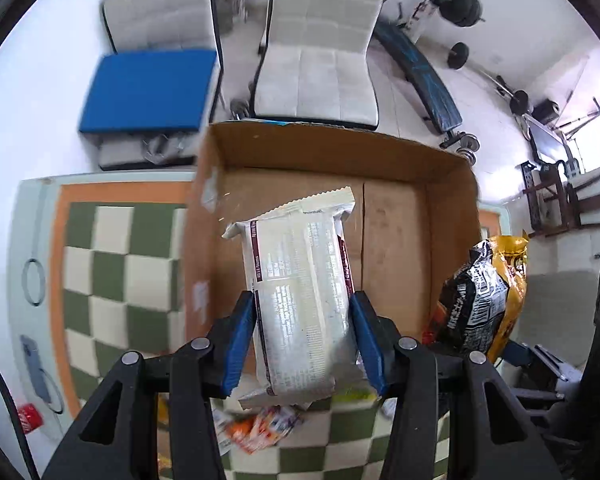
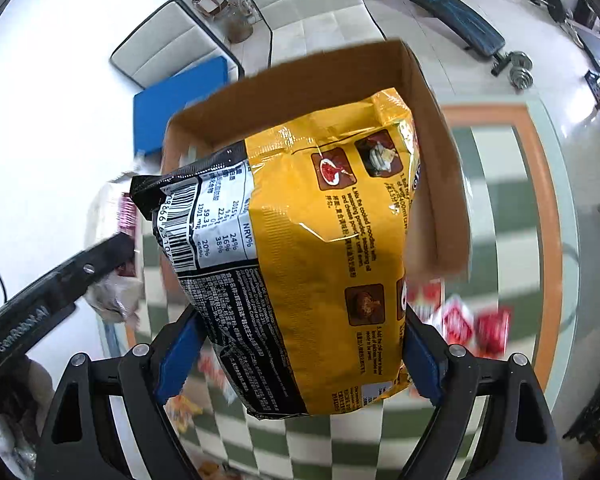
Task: Organize snacks
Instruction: 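Carry both packets into the cardboard box and open both tools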
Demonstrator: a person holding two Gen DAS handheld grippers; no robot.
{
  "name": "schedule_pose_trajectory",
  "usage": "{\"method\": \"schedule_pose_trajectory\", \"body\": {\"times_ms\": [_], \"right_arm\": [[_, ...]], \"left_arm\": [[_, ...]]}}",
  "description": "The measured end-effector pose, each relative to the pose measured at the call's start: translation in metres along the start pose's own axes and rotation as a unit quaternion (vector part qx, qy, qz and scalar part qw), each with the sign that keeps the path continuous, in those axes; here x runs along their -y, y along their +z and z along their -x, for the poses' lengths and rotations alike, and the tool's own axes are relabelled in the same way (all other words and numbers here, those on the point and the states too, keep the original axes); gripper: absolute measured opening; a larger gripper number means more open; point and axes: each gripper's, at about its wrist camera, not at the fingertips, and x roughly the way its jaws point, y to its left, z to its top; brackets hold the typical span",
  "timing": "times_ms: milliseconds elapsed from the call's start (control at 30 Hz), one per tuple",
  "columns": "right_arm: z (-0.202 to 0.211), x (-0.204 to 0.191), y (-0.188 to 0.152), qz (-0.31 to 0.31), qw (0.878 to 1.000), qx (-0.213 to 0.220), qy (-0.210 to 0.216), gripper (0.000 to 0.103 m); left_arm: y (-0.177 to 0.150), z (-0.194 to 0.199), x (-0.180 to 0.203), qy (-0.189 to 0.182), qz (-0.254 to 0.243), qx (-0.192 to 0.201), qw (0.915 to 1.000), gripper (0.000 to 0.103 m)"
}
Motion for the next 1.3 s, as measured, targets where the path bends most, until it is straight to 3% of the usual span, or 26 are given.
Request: {"method": "schedule_pose_trajectory", "body": {"times_ms": [233,433,733,933,1067,1167,1233,1300], "right_arm": [[-0.073,0.006,0.085,-0.007,0.999,-0.034,-0.031,0.09],[-0.118,0.014,0.115,-0.013,0.996,-0.064,-0.053,0.09],[-0.132,0.016,0.126,-0.013,0.995,-0.077,-0.065,0.091],[-0.124,0.003,0.115,-0.013,0.993,-0.095,-0.065,0.091],[-0.12,0.001,0.121,-0.01,0.993,-0.091,-0.081,0.093],[-0.114,-0.006,0.126,-0.012,0.993,-0.088,-0.072,0.097],[-0.111,-0.007,0.125,-0.007,0.994,-0.082,-0.074,0.098],[-0.102,-0.011,0.124,-0.001,0.994,-0.078,-0.077,0.098]], "left_arm": [[0.063,-0.081,0.008,-0.024,0.006,-0.079,0.9966,0.046],[0.082,-0.121,0.011,-0.028,0.006,-0.116,0.9928,0.046],[0.086,-0.141,0.02,-0.044,-0.014,-0.143,0.9887,0.047],[0.081,-0.139,0.025,-0.006,-0.028,-0.141,0.9896,0.048],[0.077,-0.133,0.027,-0.003,-0.036,-0.138,0.9898,0.048],[0.075,-0.125,0.025,-0.007,-0.036,-0.122,0.9918,0.06],[0.073,-0.118,0.023,-0.013,-0.036,-0.114,0.9927,0.077],[0.069,-0.112,0.019,-0.012,-0.037,-0.109,0.9932,0.083]]}}
